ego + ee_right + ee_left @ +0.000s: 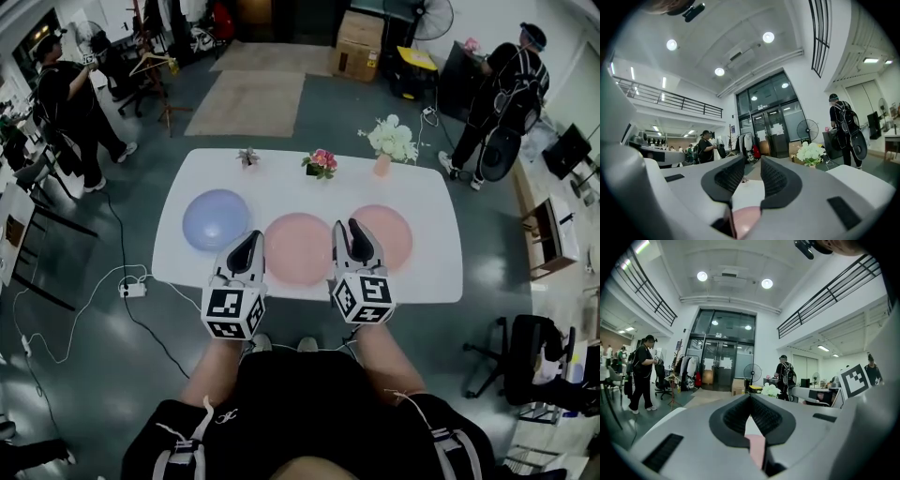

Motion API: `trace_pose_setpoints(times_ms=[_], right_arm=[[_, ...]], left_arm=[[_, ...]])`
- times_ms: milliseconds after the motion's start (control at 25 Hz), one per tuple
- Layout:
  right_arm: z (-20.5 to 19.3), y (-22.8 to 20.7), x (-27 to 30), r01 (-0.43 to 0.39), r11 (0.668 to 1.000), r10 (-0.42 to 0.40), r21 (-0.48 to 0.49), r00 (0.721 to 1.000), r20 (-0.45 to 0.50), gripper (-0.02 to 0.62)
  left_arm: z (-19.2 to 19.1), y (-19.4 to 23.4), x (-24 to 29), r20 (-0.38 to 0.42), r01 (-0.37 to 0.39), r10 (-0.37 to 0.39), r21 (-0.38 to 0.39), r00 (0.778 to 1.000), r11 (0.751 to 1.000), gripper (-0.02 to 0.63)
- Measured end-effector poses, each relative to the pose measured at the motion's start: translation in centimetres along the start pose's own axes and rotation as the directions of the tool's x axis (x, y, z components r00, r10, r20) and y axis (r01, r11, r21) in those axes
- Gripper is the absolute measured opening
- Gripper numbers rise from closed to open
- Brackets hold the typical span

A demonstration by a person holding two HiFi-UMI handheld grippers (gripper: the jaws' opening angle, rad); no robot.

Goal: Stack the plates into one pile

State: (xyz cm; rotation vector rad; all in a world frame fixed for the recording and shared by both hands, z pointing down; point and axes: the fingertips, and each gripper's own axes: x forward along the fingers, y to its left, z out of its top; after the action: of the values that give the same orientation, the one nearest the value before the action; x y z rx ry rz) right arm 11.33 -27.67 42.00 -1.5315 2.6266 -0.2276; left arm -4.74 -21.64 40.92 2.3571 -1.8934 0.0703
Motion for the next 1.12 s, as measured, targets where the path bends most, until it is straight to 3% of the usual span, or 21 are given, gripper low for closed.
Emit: trace_pose_setpoints(times_ms=[280,560,920,1000,1120], right_arm=[[-2.1,-1.0,2.1,0.071,0.997,-0.068,0.044,0.996,-0.059,0.110],[-9.4,-2.7,3.1,0.170,0.982,-0.149,0.077,0.962,-0.227,0.112],[-22.6,-5.0,2.0,0.328,0.927,-0.193,0.182,0.834,-0.517,0.117],[-25.0,-5.4,1.4,0.372,0.904,-0.195,0.211,0.797,-0.571,0.117],[-28.2,-5.9,0.7,0.452,0.844,-0.176,0.289,0.742,-0.647,0.118]], left_arm=[[0.5,1.4,2.0,-0.009,0.054,-0.054,0.011,0.998,0.998,0.012],[-1.3,3.1,3.7,-0.046,0.098,-0.099,-0.012,0.994,0.995,0.012],[-4.2,4.9,5.0,-0.105,0.131,-0.135,-0.040,0.985,0.991,0.012],[-4.7,5.3,4.9,-0.116,0.132,-0.136,-0.045,0.984,0.990,0.012],[-5.1,5.8,4.8,-0.130,0.130,-0.135,-0.047,0.982,0.990,0.014]])
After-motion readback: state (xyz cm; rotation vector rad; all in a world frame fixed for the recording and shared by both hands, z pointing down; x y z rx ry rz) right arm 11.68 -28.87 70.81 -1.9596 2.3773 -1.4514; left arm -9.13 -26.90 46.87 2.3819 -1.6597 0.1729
